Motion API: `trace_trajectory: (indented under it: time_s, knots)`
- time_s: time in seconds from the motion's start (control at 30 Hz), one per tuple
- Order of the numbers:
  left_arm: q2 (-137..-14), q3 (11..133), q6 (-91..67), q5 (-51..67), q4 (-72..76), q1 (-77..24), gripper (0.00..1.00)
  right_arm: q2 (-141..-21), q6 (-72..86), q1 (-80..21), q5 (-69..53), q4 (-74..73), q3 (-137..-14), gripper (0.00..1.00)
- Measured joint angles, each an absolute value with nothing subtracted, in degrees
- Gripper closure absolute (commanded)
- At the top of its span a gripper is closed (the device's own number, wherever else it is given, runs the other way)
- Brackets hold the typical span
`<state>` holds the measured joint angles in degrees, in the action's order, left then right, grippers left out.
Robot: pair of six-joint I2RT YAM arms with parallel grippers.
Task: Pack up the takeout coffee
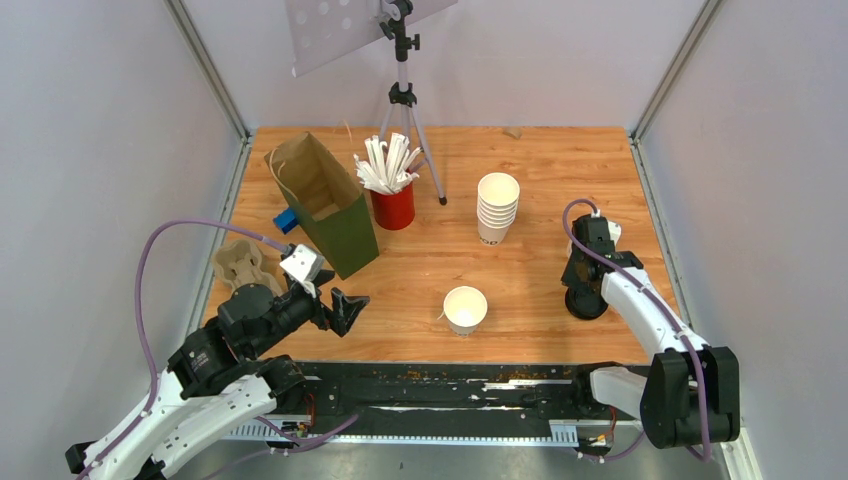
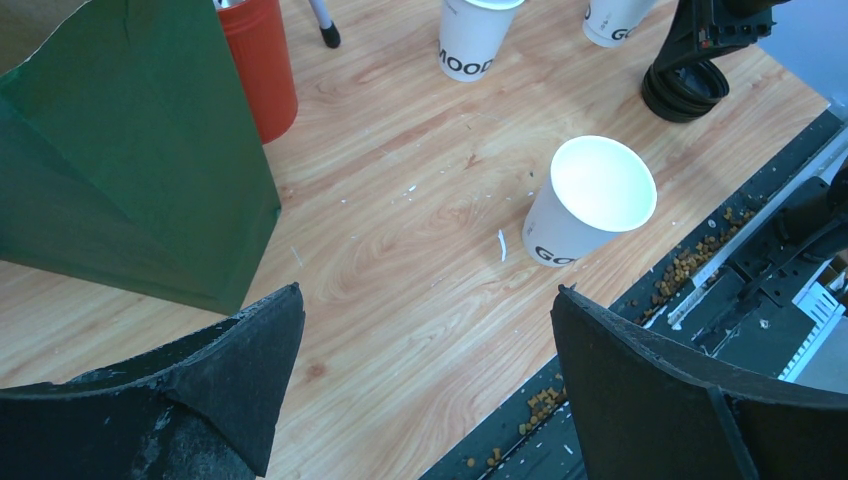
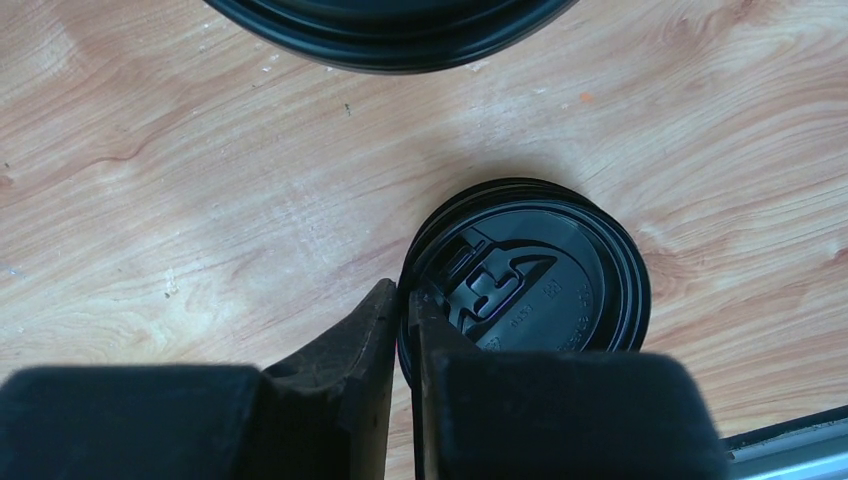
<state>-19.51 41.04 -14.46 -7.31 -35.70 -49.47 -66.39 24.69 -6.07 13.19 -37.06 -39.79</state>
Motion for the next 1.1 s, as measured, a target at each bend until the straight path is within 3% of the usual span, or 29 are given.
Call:
trace_trajectory:
  time_s: [0.1, 1.1]
  knots:
    - [-19.5, 41.0, -14.5, -7.3, -35.7, -49.5, 0.00, -66.4, 24.5, -6.0, 13.1, -37.0, -39.7, 1.00]
    - [-19.7, 41.0, -14.5, -7.4, -35.7, -49.5, 0.00, -54.2, 24.0, -5.9, 9.3, -47.9, -47.5, 1.00]
